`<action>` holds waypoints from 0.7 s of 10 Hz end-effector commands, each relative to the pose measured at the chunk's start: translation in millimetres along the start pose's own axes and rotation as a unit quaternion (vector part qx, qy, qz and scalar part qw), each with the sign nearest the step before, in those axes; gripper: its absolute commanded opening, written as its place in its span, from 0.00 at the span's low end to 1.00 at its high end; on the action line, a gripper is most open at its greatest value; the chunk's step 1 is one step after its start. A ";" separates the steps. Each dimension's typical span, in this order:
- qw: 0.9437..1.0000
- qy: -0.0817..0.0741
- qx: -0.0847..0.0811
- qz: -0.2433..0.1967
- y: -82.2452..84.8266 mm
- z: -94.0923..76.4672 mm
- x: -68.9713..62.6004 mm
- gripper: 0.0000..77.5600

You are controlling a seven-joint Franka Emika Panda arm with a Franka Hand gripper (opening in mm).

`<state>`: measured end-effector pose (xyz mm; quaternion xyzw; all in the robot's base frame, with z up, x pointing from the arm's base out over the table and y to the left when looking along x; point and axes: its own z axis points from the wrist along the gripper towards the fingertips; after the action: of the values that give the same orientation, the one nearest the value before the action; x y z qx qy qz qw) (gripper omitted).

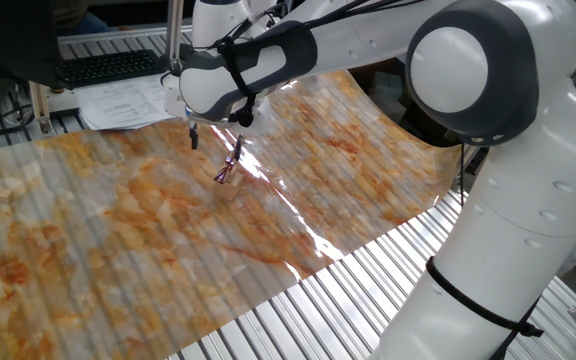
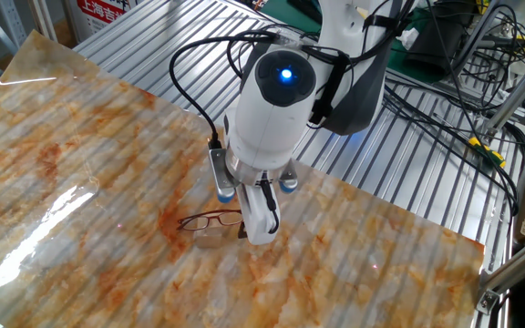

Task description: Unfold the leg of the glasses (with one hand)

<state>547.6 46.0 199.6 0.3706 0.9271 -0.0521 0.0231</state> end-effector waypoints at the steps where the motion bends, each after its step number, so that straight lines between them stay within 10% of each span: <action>1: 1.000 -0.005 0.000 -0.002 -6.6 31.8 1.6 1.00; 7: 1.000 -0.006 0.000 -0.003 -6.3 38.4 4.7 1.00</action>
<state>539.9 40.0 161.6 0.3677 0.9279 -0.0547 0.0267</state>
